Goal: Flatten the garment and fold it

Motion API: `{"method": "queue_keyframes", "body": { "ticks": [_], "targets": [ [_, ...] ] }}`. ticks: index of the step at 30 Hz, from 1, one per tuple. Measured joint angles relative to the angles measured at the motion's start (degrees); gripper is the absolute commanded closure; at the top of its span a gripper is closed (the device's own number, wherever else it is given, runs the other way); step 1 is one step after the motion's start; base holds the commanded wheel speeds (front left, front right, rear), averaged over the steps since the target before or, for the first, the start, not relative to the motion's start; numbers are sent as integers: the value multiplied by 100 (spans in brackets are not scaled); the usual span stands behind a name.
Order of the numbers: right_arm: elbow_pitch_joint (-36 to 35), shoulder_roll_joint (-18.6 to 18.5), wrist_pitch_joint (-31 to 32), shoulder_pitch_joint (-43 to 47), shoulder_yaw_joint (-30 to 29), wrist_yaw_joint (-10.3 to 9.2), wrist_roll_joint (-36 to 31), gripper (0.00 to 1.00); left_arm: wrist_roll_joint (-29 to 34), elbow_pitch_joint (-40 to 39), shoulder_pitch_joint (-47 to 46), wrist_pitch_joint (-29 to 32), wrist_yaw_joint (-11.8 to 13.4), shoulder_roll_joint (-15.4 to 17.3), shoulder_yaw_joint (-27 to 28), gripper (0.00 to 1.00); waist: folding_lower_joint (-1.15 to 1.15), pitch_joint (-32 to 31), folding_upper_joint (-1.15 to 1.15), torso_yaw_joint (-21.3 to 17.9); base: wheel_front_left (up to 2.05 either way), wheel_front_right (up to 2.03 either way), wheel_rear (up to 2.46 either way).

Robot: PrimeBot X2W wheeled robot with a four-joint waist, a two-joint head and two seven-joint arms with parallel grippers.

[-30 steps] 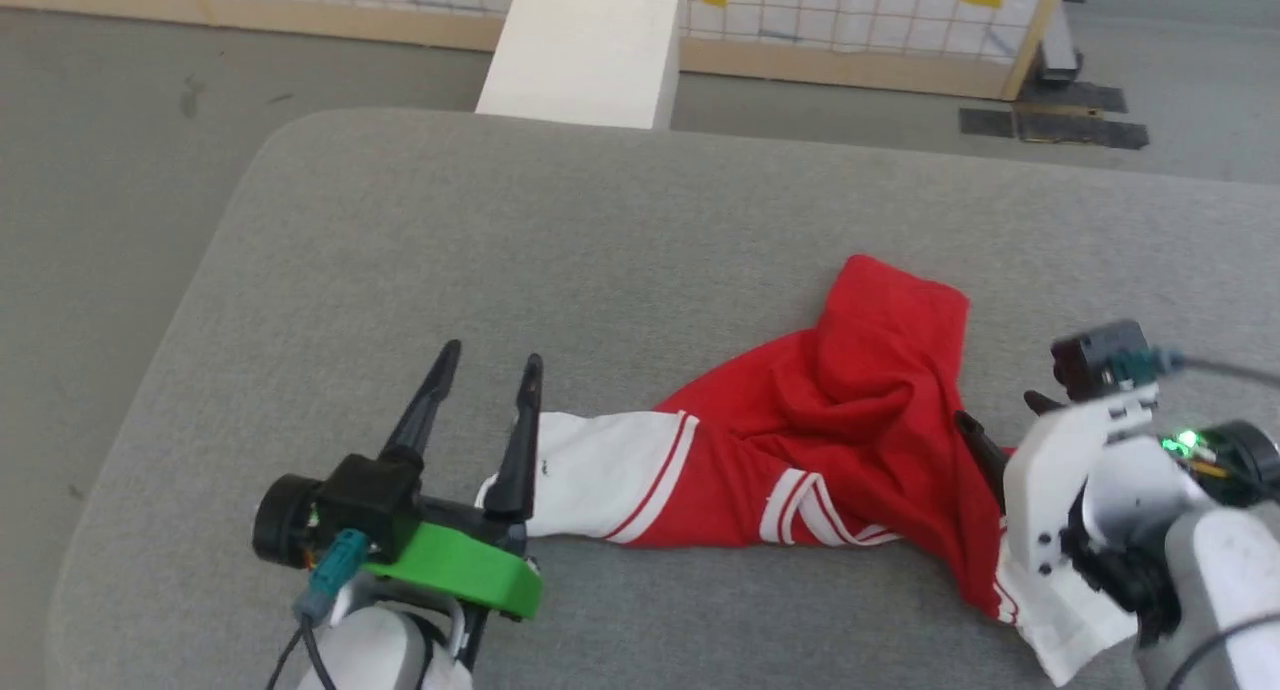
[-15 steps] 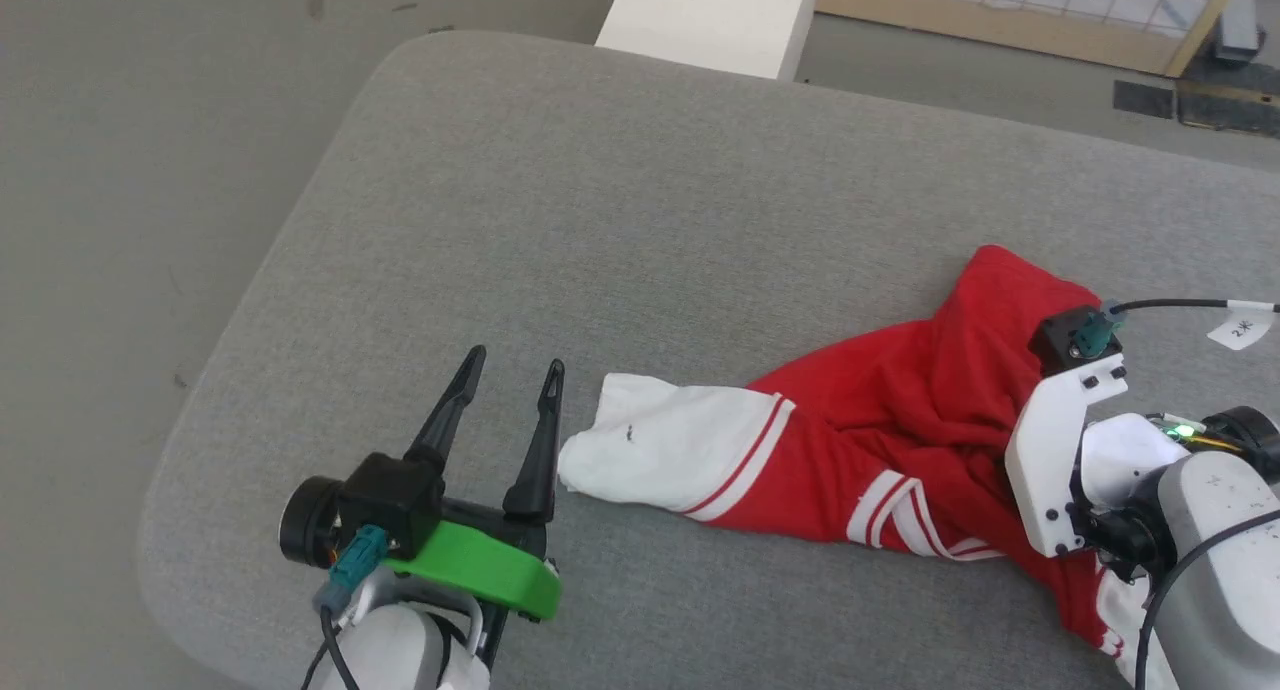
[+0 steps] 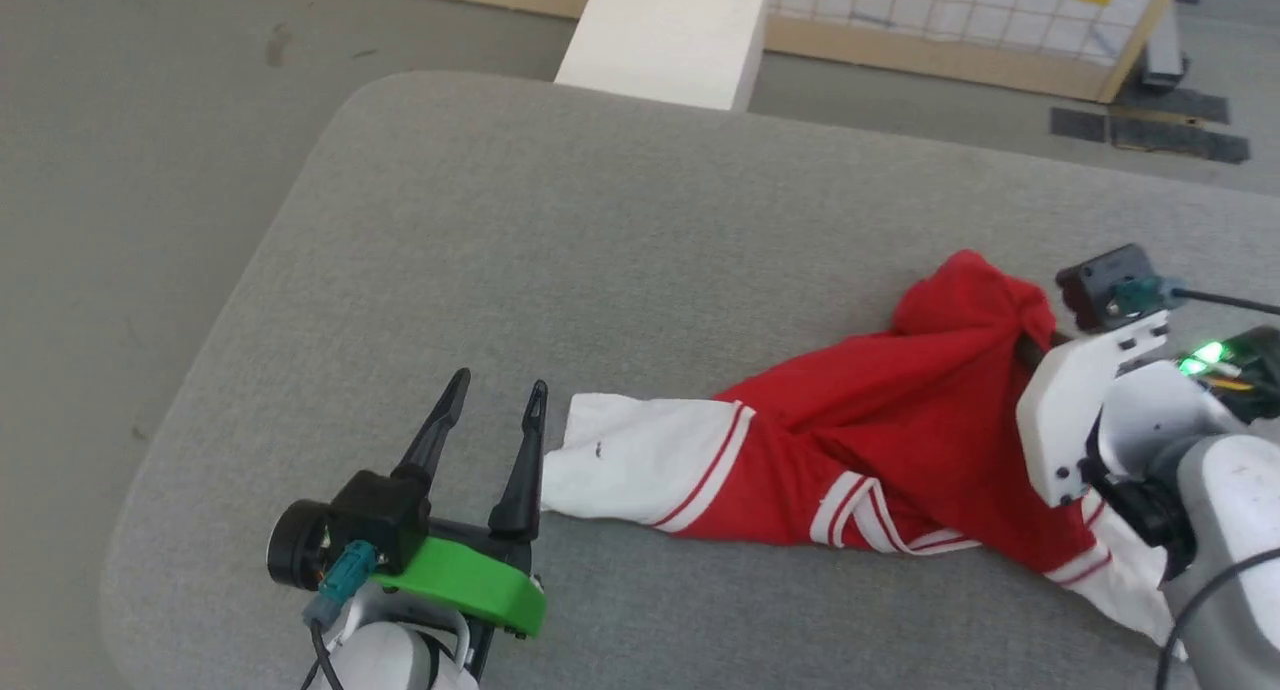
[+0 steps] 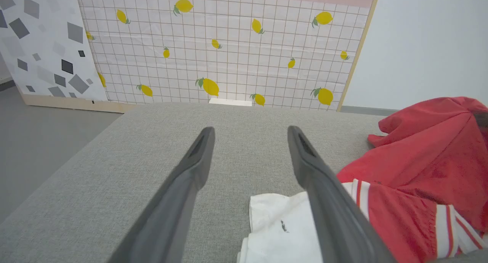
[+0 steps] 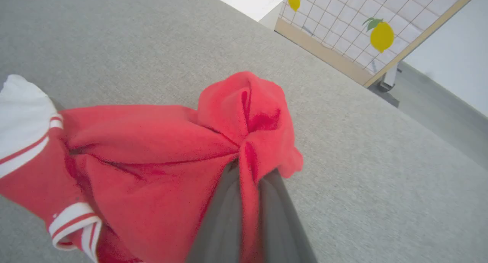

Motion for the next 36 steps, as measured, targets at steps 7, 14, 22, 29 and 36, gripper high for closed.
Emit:
{"method": "queue_keyframes", "body": {
  "ticks": [7, 14, 22, 29, 36],
  "targets": [
    [-833, -385, 62, -20, -325, 0, -352, 100, 12, -19, 10, 0, -51, -25, -18, 0, 0, -160, 0, -224, 0, 0, 0],
    [-391, -773, -92, -881, -323, 0, -566, 100, -8, -23, -10, 0, -94, -48, -77, 0, 0, -7, 0, -83, 0, 0, 0],
    [1735, -931, -836, -1675, 162, 0, -955, 100, -70, 1, -66, 0, -97, -55, -218, 0, 0, 291, 0, 330, 0, 0, 0],
    [3382, -771, -1437, -2141, 191, 0, -1158, 0, -191, 25, -146, 0, -97, -55, -268, 0, 0, 511, 0, 565, 0, 0, 0],
    [4096, -495, -2306, -2426, 197, 0, -1172, 0, -178, 83, -144, 0, -93, -55, -241, 0, 0, 436, 0, 484, 0, 0, 0]
  ]
}}
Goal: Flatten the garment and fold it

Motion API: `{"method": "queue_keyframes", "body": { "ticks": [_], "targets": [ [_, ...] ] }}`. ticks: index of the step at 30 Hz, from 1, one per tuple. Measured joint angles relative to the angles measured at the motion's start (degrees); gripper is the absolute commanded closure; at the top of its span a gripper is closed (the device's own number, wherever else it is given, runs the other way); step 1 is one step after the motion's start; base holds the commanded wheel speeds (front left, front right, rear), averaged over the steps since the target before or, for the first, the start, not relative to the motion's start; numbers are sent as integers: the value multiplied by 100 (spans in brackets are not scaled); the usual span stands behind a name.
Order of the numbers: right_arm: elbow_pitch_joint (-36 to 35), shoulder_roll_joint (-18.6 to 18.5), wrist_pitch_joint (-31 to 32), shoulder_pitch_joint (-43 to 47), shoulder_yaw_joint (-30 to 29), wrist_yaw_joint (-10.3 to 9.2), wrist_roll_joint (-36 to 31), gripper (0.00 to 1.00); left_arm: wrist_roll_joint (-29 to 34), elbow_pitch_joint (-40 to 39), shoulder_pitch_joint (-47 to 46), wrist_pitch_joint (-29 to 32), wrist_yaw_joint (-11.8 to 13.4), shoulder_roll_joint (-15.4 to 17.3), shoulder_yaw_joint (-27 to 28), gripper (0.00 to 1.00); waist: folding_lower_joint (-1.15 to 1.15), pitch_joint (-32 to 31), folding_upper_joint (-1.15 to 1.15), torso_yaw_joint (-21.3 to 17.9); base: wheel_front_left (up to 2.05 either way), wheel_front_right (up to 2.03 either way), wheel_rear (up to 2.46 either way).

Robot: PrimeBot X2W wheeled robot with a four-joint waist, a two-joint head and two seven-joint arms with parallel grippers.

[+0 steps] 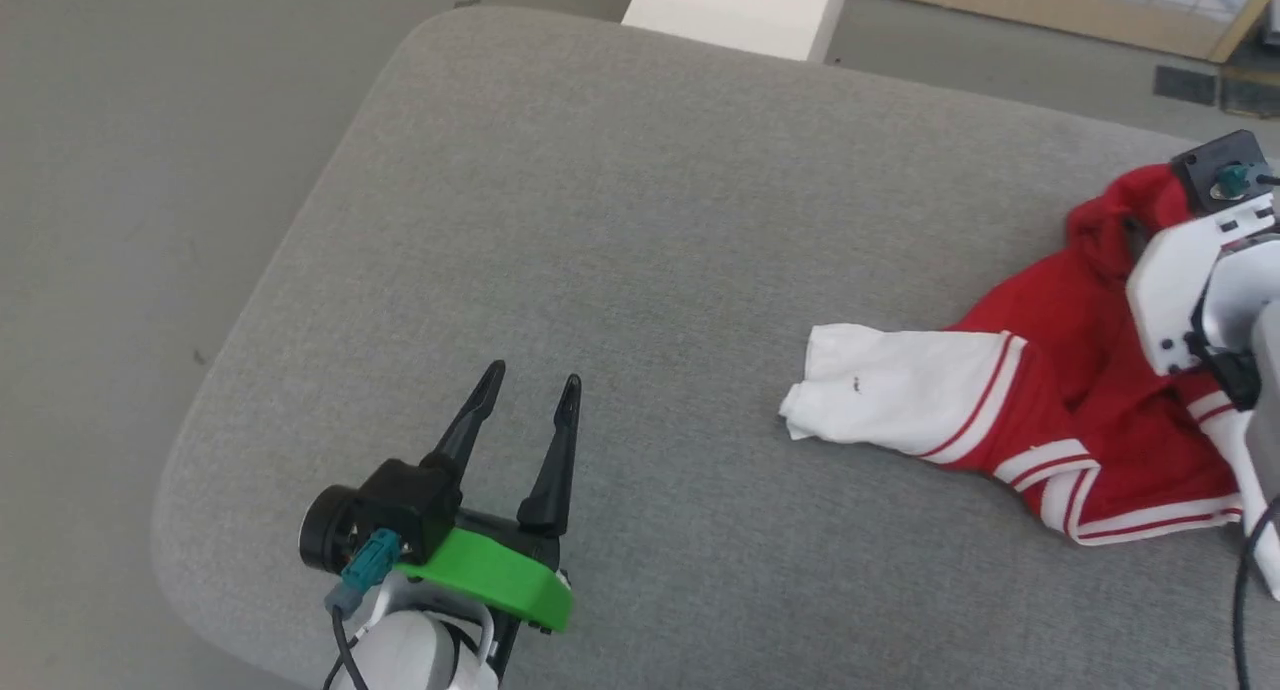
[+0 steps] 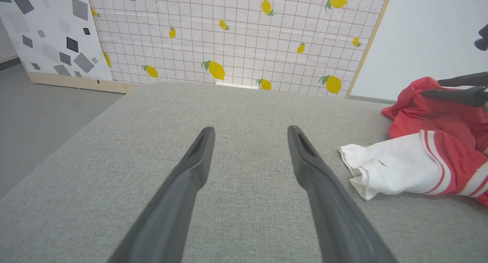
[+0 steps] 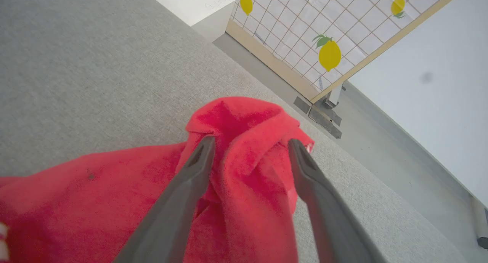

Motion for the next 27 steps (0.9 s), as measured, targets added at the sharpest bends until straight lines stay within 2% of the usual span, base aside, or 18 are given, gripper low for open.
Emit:
{"method": "queue_keyframes", "body": {
  "ticks": [7, 13, 17, 22, 27],
  "targets": [
    [25, 231, -979, -52, 196, 0, 327, 0, 57, 8, 7, 0, -1, -8, 133, 0, 0, -271, 0, -324, 0, 0, 0],
    [-603, 314, -1723, 335, 78, 0, 842, 0, 105, 8, 8, 0, -3, -10, 302, 0, 0, -487, 0, -686, 0, 0, 0],
    [-1224, 407, -2023, 977, -261, 0, 1063, 0, 105, 51, 9, 0, -5, 19, 378, 0, 0, -602, 0, -942, 0, 0, 0],
    [-2197, 690, -2183, 2078, -993, 0, 1085, 0, 87, 209, 8, 0, -7, 44, 399, 0, 0, -721, 0, -1284, 0, 0, 0],
    [-3268, 1314, -2198, 3300, -1705, 0, 973, 0, -40, 639, -2, 0, -8, 164, 134, 0, 0, -793, 0, -1583, 0, 0, 0]
  ]
}}
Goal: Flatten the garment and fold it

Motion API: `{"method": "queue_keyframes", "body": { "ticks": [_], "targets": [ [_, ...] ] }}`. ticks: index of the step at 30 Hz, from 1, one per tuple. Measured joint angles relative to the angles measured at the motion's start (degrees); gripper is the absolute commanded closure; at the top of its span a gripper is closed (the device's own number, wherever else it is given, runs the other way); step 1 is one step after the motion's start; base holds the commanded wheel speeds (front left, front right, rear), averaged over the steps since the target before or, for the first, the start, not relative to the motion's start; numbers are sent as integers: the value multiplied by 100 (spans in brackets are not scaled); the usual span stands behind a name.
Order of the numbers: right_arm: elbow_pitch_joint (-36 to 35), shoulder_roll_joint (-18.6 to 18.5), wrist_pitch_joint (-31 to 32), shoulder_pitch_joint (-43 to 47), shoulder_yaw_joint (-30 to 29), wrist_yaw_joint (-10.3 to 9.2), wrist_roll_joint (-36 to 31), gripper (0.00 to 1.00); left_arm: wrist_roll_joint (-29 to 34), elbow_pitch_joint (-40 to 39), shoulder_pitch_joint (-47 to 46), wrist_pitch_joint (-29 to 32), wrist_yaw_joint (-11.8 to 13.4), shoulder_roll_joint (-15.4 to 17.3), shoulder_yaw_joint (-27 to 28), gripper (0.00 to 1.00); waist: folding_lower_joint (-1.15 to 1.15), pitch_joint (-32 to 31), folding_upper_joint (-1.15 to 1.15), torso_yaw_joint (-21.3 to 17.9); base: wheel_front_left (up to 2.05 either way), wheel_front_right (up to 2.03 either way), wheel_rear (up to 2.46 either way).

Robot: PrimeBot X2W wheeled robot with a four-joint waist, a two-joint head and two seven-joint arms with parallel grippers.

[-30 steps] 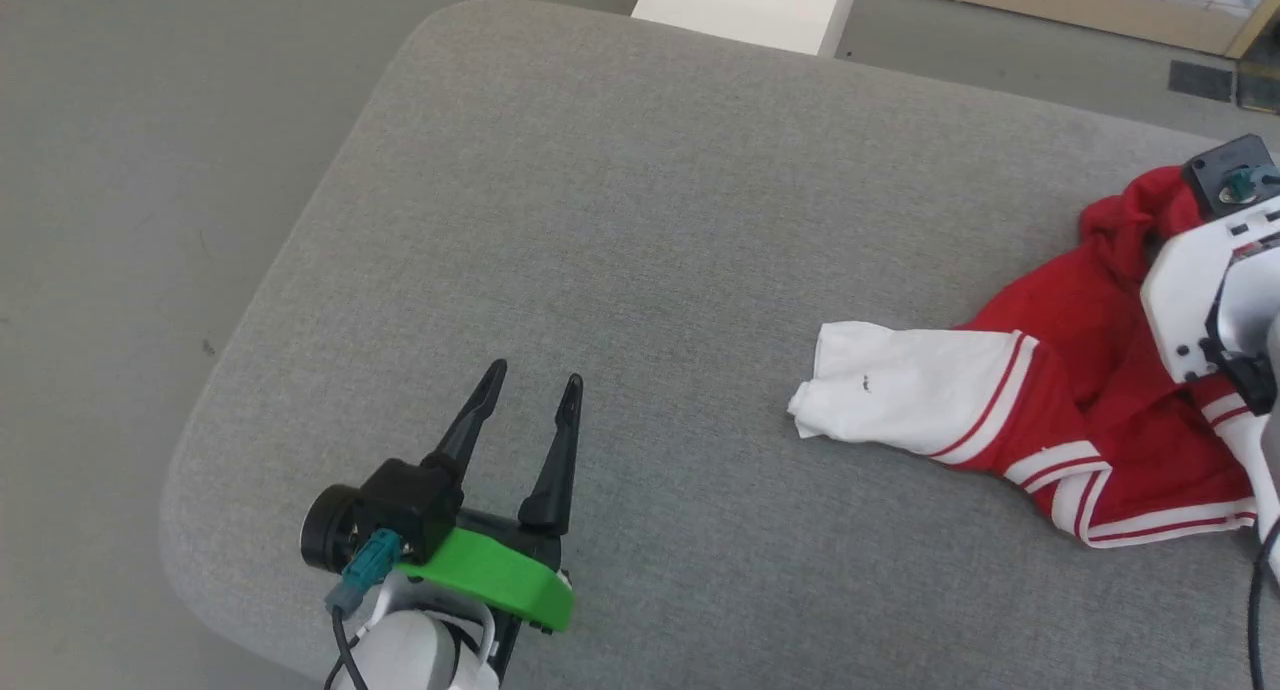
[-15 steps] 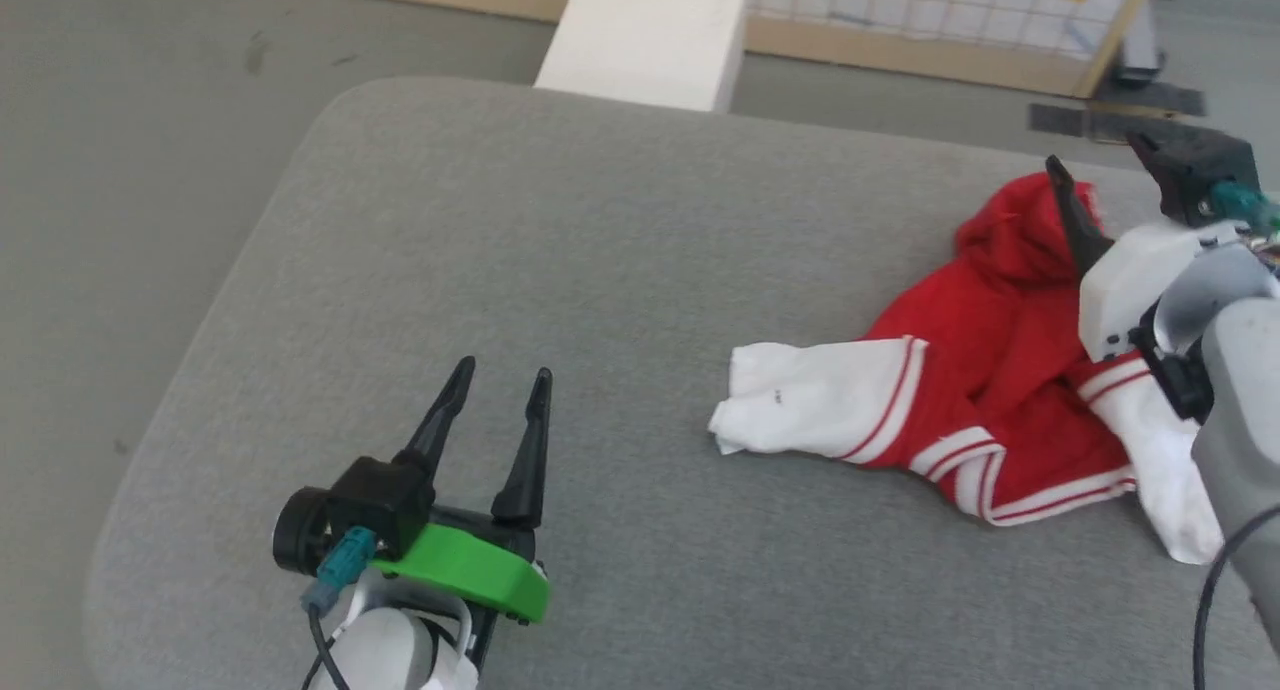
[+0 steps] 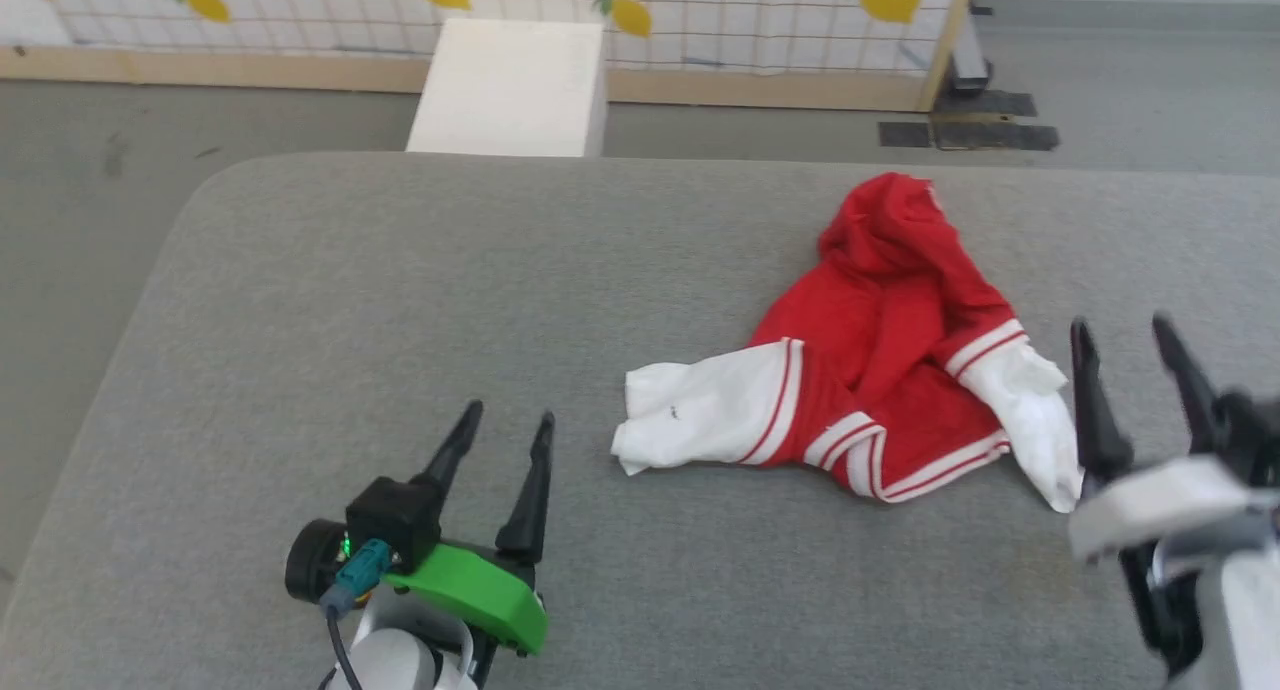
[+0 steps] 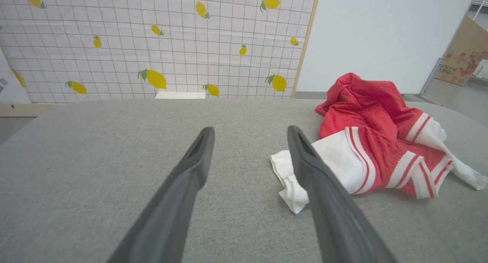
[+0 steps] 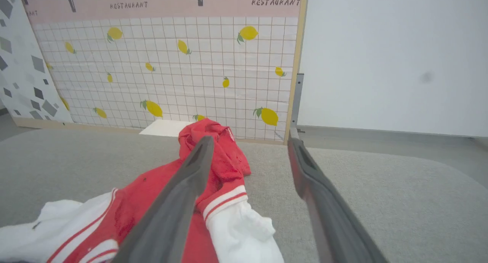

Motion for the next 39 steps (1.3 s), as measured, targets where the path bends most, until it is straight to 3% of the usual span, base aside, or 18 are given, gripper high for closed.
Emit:
{"method": "queue_keyframes", "body": {
  "ticks": [4, 9, 16, 21, 25, 30, 37, 38, 39],
  "targets": [
    [-686, 533, 210, 699, -506, 0, -68, 0, -201, 364, -155, 105, 0, 136, -267, 0, 0, 22, 0, -218, 0, 0, 0],
    [-1326, 673, 468, 959, -717, 0, -107, 0, -571, 654, -935, 942, -1, 557, -1073, 0, 0, 216, 0, -429, 0, 0, 0],
    [-1880, 747, 726, 943, -790, 0, -138, 0, -1724, 831, -2507, 2708, -19, 1388, -2113, 0, 0, 628, 0, -749, 0, 0, 0],
    [-1901, 751, 746, 857, -722, 0, -7, 0, -2638, 1102, -3471, 4251, -19, 1975, -2787, 0, 0, 909, 0, -1035, 0, 0, 0],
    [-1820, 755, 671, 794, -665, 0, 109, 0, -3325, 1255, -3911, 5197, -19, 2243, -3144, 0, 0, 1101, 0, -1267, 0, 0, 0],
    [-1617, 757, 584, 736, -632, 0, 174, 0, -3831, 1299, -4207, 5770, -19, 2396, -3510, 0, 0, 1322, 0, -1497, 0, 0, 0],
    [-1389, 758, 434, 654, -647, 0, 177, 0, -4066, 1359, -4478, 5915, -20, 2627, -3943, 0, 0, 1570, 0, -1731, 0, 0, 0],
    [-1363, 758, 419, 651, -654, 0, 177, 0, -4157, 1360, -4497, 5966, -20, 2635, -3977, 55, 0, 1593, 0, -1749, 0, 0, 0],
    [-1338, 758, 411, 649, -662, 0, 177, 0, -4279, 1344, -4534, 5996, -18, 2655, -4017, 100, 0, 1608, 0, -1760, 0, 0, 0]
  ]
}}
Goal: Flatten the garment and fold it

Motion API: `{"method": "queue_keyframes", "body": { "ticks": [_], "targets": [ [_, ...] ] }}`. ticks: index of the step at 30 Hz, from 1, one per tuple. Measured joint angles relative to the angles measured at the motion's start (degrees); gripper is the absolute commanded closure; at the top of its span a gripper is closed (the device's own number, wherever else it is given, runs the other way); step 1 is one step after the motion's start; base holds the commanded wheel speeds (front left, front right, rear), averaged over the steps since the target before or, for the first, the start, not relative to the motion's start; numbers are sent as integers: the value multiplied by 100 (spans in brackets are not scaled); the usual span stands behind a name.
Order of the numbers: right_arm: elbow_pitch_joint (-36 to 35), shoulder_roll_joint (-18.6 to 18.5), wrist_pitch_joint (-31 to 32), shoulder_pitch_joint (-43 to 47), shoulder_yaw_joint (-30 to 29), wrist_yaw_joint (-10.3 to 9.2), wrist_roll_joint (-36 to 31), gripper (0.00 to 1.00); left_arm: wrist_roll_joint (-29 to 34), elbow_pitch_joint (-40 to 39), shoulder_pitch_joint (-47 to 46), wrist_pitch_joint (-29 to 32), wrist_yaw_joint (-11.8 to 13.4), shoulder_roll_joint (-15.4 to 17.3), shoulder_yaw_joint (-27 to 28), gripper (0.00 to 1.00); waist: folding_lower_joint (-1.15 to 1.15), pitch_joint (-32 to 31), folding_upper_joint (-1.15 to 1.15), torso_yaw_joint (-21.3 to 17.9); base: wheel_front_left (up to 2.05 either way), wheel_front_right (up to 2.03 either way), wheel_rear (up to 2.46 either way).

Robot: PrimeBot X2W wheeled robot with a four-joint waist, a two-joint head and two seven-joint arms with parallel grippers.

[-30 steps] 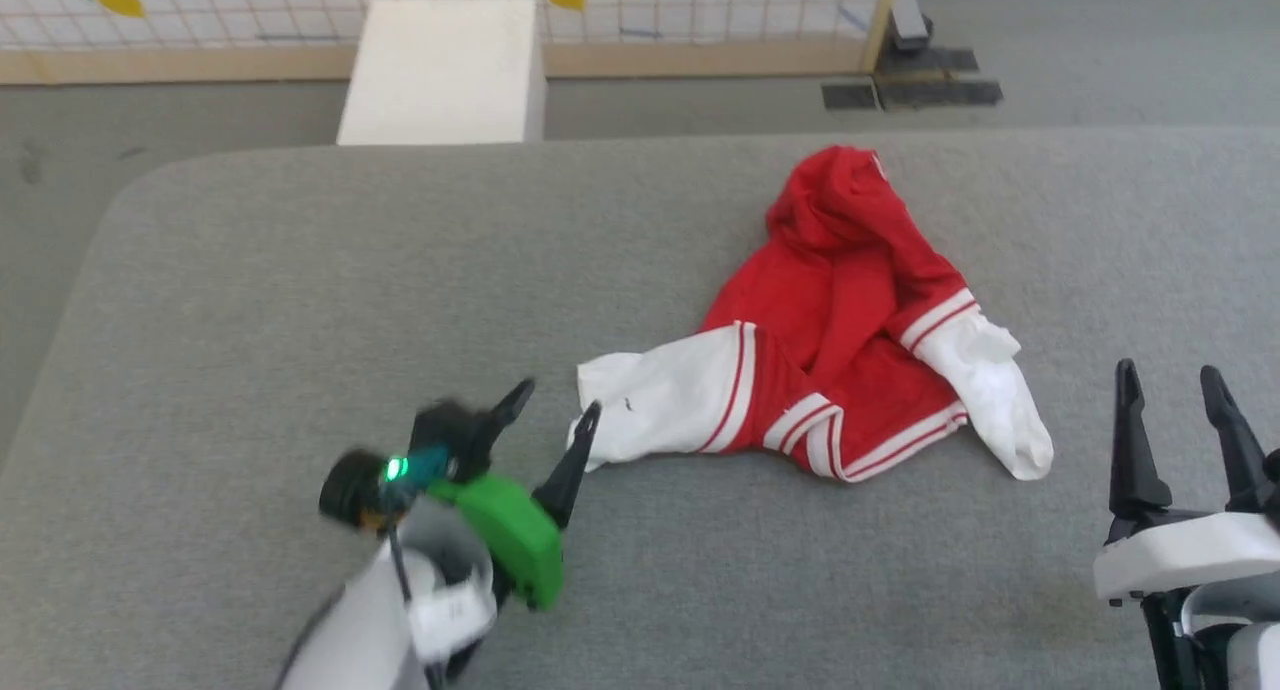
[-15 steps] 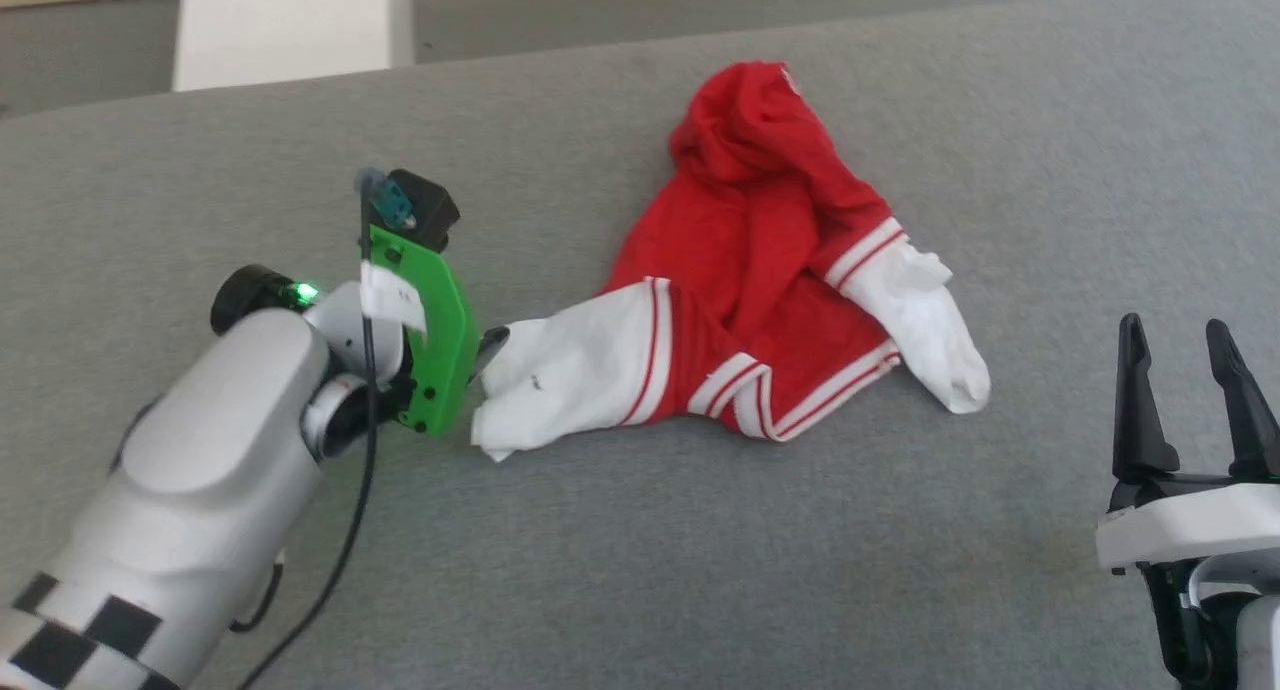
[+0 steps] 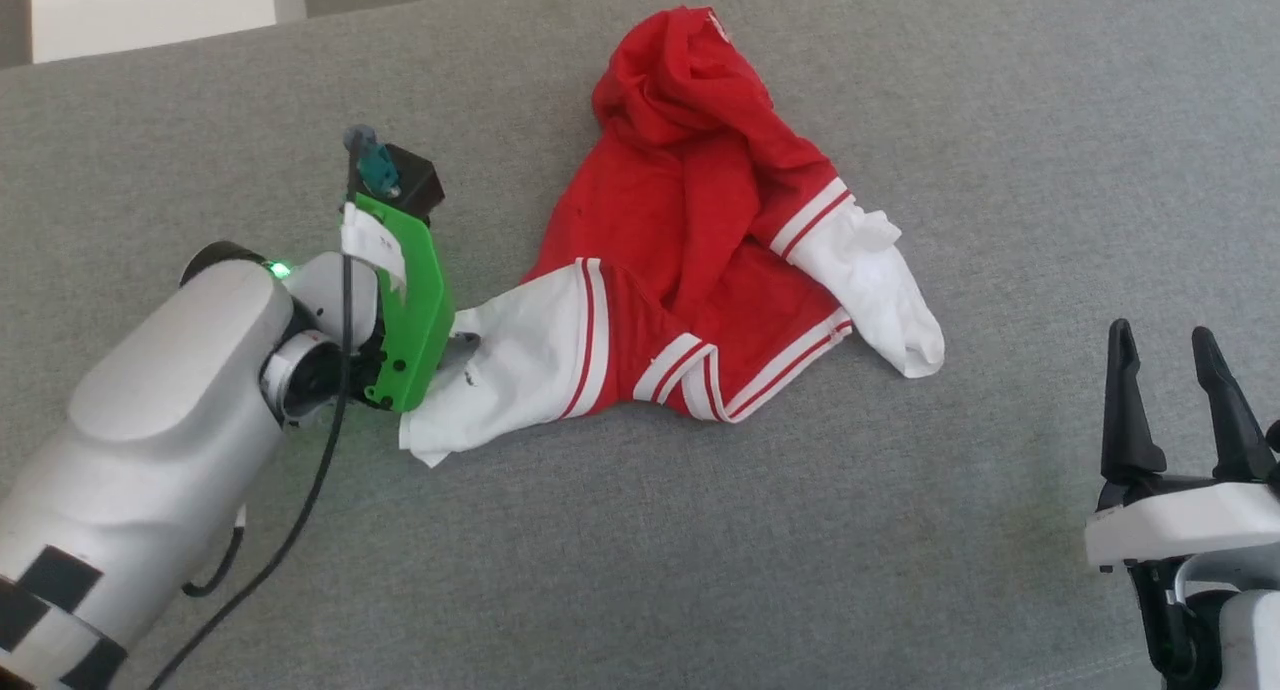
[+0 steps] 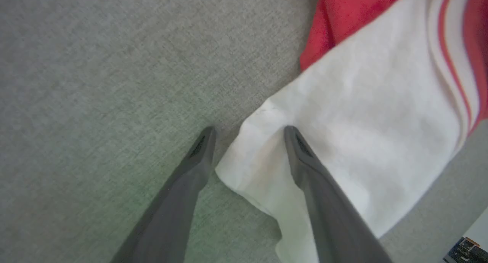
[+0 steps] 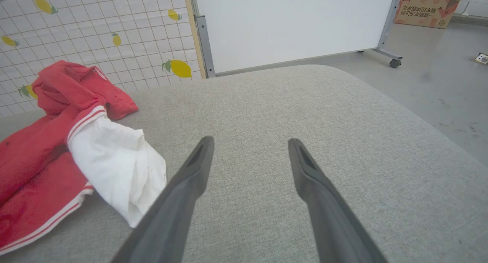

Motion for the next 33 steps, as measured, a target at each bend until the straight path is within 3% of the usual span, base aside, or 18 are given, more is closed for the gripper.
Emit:
{"method": "queue_keyframes", "body": {
  "ticks": [4, 8, 23, 27, 33],
  "targets": [
    [87, 2, -15, -5, -96, 0, -13, 0, -236, -88, -47, -94, 0, 68, -164, 100, 0, -27, 0, 32, 0, 0, 0],
    [123, 1, -7, -19, -186, 0, -100, 0, -327, -148, -29, -705, -1, 66, -311, 100, 0, -153, 0, 134, 0, 0, 0],
    [190, 2, 343, 290, -434, -1, -326, 0, 492, -565, -20, -5127, 21, 265, 60, 100, 0, -998, 0, 950, 0, 0, 0],
    [240, 3, 438, 392, -430, -1, -325, 0, 619, -855, 700, -5564, 156, 511, 1, 100, 0, -1234, 0, 1213, 0, 0, 0],
    [327, 5, 513, 489, -494, -1, -326, 0, 524, -1077, 2224, -5602, 368, 735, -530, 100, 0, -1515, 0, 1549, 0, 0, 0]
  ]
}}
